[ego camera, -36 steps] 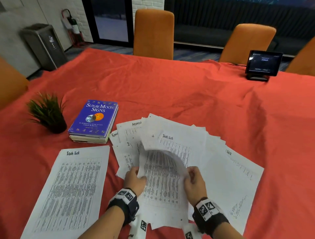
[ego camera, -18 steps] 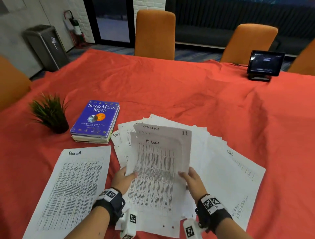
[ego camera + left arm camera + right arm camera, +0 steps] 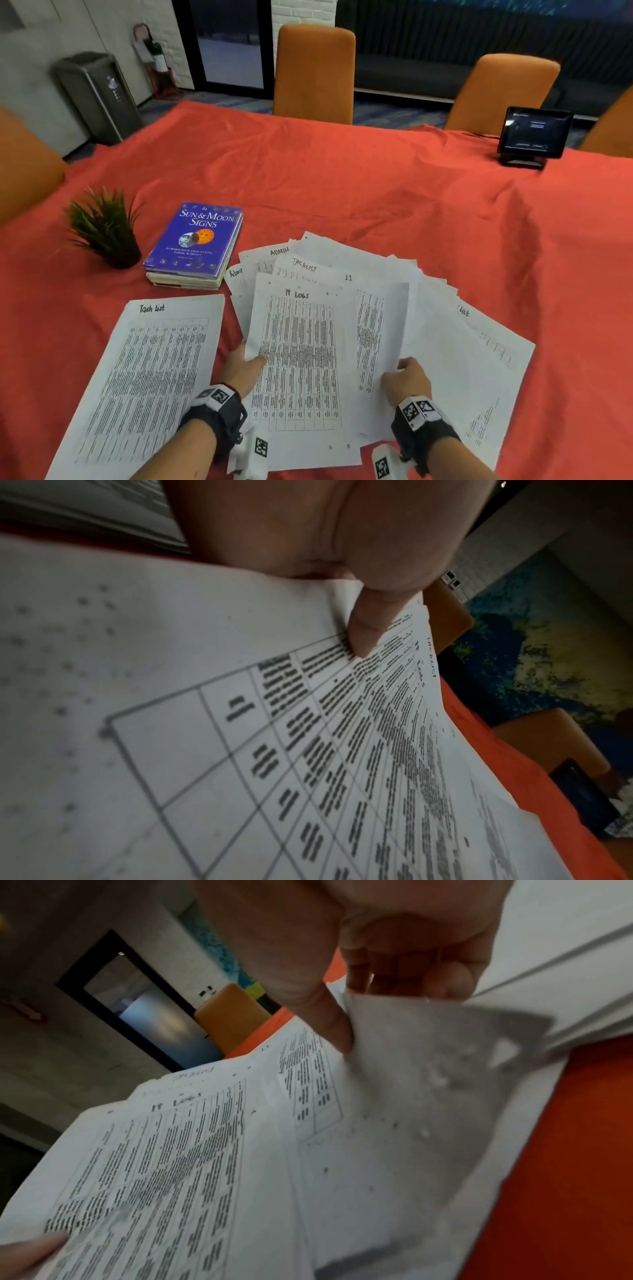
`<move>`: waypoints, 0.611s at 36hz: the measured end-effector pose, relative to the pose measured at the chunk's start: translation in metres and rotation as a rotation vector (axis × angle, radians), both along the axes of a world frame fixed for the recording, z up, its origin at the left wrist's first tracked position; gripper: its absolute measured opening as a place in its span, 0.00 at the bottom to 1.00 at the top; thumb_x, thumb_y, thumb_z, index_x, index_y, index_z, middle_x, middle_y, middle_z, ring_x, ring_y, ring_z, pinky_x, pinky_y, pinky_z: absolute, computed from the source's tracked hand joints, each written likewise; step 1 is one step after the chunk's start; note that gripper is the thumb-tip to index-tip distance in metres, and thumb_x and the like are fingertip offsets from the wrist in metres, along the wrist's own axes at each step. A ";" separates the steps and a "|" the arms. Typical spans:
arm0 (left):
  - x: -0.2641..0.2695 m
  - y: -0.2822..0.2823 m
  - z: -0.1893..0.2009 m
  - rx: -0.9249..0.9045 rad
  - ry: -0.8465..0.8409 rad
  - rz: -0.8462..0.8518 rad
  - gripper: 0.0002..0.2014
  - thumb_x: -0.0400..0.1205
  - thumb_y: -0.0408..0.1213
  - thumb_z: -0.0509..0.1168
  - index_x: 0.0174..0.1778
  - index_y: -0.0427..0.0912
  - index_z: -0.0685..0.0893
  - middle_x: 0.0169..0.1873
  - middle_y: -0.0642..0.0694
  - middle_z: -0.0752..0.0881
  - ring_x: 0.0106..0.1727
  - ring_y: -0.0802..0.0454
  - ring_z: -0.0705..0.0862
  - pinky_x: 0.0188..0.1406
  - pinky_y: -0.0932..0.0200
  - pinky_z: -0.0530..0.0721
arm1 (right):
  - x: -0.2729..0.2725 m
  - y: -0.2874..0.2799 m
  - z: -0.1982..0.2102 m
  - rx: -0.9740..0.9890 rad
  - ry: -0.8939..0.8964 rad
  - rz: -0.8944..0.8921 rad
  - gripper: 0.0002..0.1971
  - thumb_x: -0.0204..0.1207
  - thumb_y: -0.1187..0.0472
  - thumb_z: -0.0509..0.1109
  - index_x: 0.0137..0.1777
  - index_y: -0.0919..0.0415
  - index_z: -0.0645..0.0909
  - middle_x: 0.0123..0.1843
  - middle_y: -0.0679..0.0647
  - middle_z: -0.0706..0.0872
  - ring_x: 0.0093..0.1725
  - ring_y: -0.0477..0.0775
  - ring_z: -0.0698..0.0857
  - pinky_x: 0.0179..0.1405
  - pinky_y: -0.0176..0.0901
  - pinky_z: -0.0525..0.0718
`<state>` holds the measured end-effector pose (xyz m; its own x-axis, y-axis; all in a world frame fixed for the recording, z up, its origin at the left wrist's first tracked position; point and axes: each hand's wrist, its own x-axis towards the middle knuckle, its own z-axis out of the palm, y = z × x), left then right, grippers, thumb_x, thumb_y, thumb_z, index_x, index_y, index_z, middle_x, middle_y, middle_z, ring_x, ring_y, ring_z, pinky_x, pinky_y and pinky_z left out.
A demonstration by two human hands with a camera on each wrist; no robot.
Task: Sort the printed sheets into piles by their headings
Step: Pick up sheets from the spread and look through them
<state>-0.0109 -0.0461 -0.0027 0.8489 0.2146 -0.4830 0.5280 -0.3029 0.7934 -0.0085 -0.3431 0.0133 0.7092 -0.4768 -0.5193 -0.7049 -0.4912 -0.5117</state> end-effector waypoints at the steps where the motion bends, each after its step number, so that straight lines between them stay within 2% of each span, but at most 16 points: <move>1: -0.001 0.001 0.001 -0.015 -0.008 0.002 0.16 0.82 0.35 0.65 0.66 0.47 0.79 0.57 0.51 0.83 0.67 0.46 0.80 0.66 0.55 0.73 | -0.001 -0.001 0.001 -0.009 -0.030 -0.004 0.07 0.75 0.62 0.66 0.52 0.58 0.77 0.47 0.56 0.84 0.41 0.57 0.82 0.39 0.42 0.76; 4: -0.003 0.005 0.006 -0.088 -0.015 0.021 0.13 0.82 0.33 0.66 0.60 0.51 0.79 0.54 0.53 0.85 0.65 0.47 0.80 0.65 0.55 0.73 | -0.003 -0.006 0.002 -0.024 -0.119 -0.039 0.02 0.77 0.62 0.64 0.46 0.59 0.78 0.42 0.55 0.84 0.39 0.57 0.81 0.38 0.43 0.75; 6: -0.007 0.006 0.009 -0.150 -0.001 0.041 0.14 0.81 0.33 0.67 0.60 0.51 0.79 0.54 0.55 0.84 0.65 0.49 0.79 0.67 0.54 0.72 | -0.001 -0.010 0.002 0.015 -0.183 -0.071 0.03 0.78 0.66 0.63 0.43 0.60 0.77 0.39 0.54 0.82 0.40 0.58 0.80 0.41 0.44 0.75; 7: -0.008 0.007 0.011 -0.171 0.002 0.052 0.16 0.80 0.34 0.68 0.63 0.49 0.78 0.57 0.54 0.84 0.67 0.48 0.78 0.69 0.52 0.71 | 0.000 -0.013 0.002 0.040 -0.203 -0.082 0.04 0.77 0.68 0.63 0.43 0.61 0.78 0.38 0.54 0.82 0.42 0.60 0.80 0.44 0.45 0.76; 9: -0.009 0.008 0.012 -0.202 0.003 0.075 0.24 0.78 0.36 0.70 0.71 0.45 0.75 0.64 0.52 0.79 0.71 0.49 0.75 0.74 0.48 0.67 | 0.004 -0.017 0.005 0.106 -0.219 -0.106 0.07 0.76 0.72 0.62 0.45 0.63 0.79 0.43 0.58 0.84 0.46 0.60 0.81 0.50 0.47 0.79; 10: -0.010 0.009 0.012 -0.220 -0.007 0.092 0.25 0.79 0.34 0.69 0.73 0.43 0.74 0.63 0.53 0.78 0.70 0.50 0.74 0.74 0.49 0.66 | 0.005 -0.019 0.006 0.157 -0.219 -0.115 0.09 0.75 0.73 0.61 0.49 0.64 0.80 0.46 0.60 0.85 0.47 0.61 0.82 0.50 0.48 0.79; 12: -0.010 0.008 0.013 -0.240 -0.001 0.103 0.21 0.81 0.30 0.66 0.71 0.41 0.76 0.56 0.52 0.80 0.64 0.51 0.76 0.69 0.53 0.68 | 0.005 -0.022 0.010 0.242 -0.214 -0.106 0.12 0.74 0.75 0.61 0.53 0.64 0.80 0.48 0.62 0.85 0.48 0.61 0.82 0.47 0.47 0.78; 15: -0.008 0.005 0.016 -0.256 0.029 0.117 0.16 0.80 0.31 0.67 0.65 0.43 0.81 0.49 0.56 0.86 0.64 0.46 0.81 0.64 0.55 0.71 | 0.007 -0.021 0.015 0.210 -0.245 -0.034 0.08 0.74 0.72 0.63 0.47 0.69 0.83 0.45 0.65 0.87 0.47 0.66 0.84 0.47 0.51 0.82; 17: -0.006 0.004 0.017 -0.275 0.040 0.139 0.16 0.78 0.34 0.70 0.62 0.46 0.83 0.53 0.53 0.87 0.66 0.46 0.81 0.66 0.54 0.72 | 0.006 -0.017 0.019 0.179 -0.290 -0.003 0.07 0.77 0.67 0.64 0.44 0.68 0.84 0.43 0.65 0.88 0.46 0.66 0.86 0.47 0.52 0.83; 20: -0.003 0.001 0.020 -0.309 0.038 0.153 0.25 0.73 0.40 0.73 0.67 0.41 0.81 0.62 0.48 0.85 0.68 0.47 0.79 0.71 0.51 0.70 | 0.002 -0.012 0.027 0.115 -0.400 0.060 0.08 0.81 0.64 0.63 0.45 0.62 0.84 0.40 0.59 0.88 0.42 0.62 0.85 0.43 0.45 0.78; 22: -0.001 -0.003 0.026 -0.326 0.035 0.145 0.20 0.76 0.38 0.72 0.65 0.42 0.82 0.59 0.49 0.86 0.66 0.48 0.80 0.68 0.52 0.70 | 0.002 -0.009 0.033 0.169 -0.457 0.093 0.08 0.79 0.66 0.64 0.44 0.64 0.84 0.38 0.57 0.88 0.39 0.59 0.84 0.40 0.44 0.78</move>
<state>-0.0120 -0.0493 0.0228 0.8028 0.1619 -0.5738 0.5751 0.0431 0.8169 -0.0070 -0.3522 0.0460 0.9178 -0.3370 -0.2098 -0.3471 -0.4247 -0.8361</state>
